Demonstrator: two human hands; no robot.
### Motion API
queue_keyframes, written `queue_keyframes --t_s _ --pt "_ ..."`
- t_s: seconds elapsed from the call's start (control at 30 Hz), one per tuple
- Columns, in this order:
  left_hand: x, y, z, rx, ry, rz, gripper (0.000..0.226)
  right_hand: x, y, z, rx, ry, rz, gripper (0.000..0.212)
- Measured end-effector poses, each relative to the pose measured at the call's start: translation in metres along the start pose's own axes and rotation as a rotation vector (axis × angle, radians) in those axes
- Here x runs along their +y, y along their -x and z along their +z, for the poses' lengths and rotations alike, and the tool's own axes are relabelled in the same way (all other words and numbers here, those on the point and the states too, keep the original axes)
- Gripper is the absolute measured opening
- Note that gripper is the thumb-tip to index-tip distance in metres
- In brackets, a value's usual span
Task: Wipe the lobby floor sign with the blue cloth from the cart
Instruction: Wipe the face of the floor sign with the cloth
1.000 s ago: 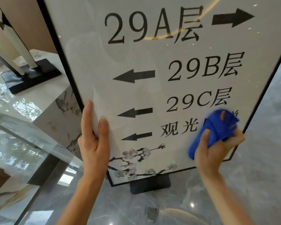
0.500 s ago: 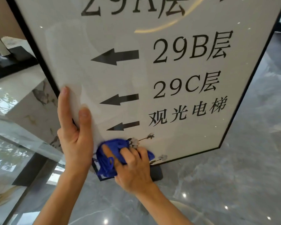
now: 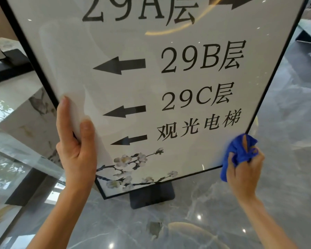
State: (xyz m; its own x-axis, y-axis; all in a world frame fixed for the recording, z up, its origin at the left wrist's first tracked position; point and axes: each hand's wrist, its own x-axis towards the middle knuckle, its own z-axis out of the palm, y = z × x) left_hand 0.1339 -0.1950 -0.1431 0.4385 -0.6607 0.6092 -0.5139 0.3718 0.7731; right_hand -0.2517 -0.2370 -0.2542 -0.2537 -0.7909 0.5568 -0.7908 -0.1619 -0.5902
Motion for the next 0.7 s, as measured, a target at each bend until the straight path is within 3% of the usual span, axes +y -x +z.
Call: queue_keyframes --t_s 0.13,0.23,0.33,0.37,0.4,0.47,0.6,0.7 --pt "0.002 -0.001 0.0 0.017 -0.022 -0.034 0.046 -0.029 0.024 0.021 -0.004 -0.064 -0.01 0.041" --pt "0.004 -0.001 -0.001 0.018 -0.048 -0.039 0.046 -0.068 0.053 0.043 -0.101 -0.057 -0.054 0.052" --pt "0.005 -0.001 -0.001 -0.003 -0.068 -0.02 0.049 -0.122 0.073 0.06 -0.178 -0.091 -0.134 0.021" --pt "0.006 -0.001 -0.001 -0.01 -0.07 -0.016 0.051 -0.138 0.08 0.066 -0.196 -0.05 -0.287 0.029" --pt "0.005 -0.001 -0.001 -0.014 -0.074 -0.022 0.053 -0.152 0.084 0.073 -0.228 -0.009 -0.432 0.054" --pt "0.005 -0.001 -0.003 -0.015 -0.078 -0.043 0.054 -0.172 0.08 0.084 -0.206 0.07 -0.589 0.08" --pt "0.011 -0.003 -0.007 -0.011 -0.071 -0.08 0.045 -0.205 0.053 0.081 -0.074 0.093 -0.659 0.052" --pt "0.015 -0.004 -0.01 -0.034 -0.056 -0.123 0.042 -0.213 0.023 0.067 -0.042 0.089 -0.666 0.057"
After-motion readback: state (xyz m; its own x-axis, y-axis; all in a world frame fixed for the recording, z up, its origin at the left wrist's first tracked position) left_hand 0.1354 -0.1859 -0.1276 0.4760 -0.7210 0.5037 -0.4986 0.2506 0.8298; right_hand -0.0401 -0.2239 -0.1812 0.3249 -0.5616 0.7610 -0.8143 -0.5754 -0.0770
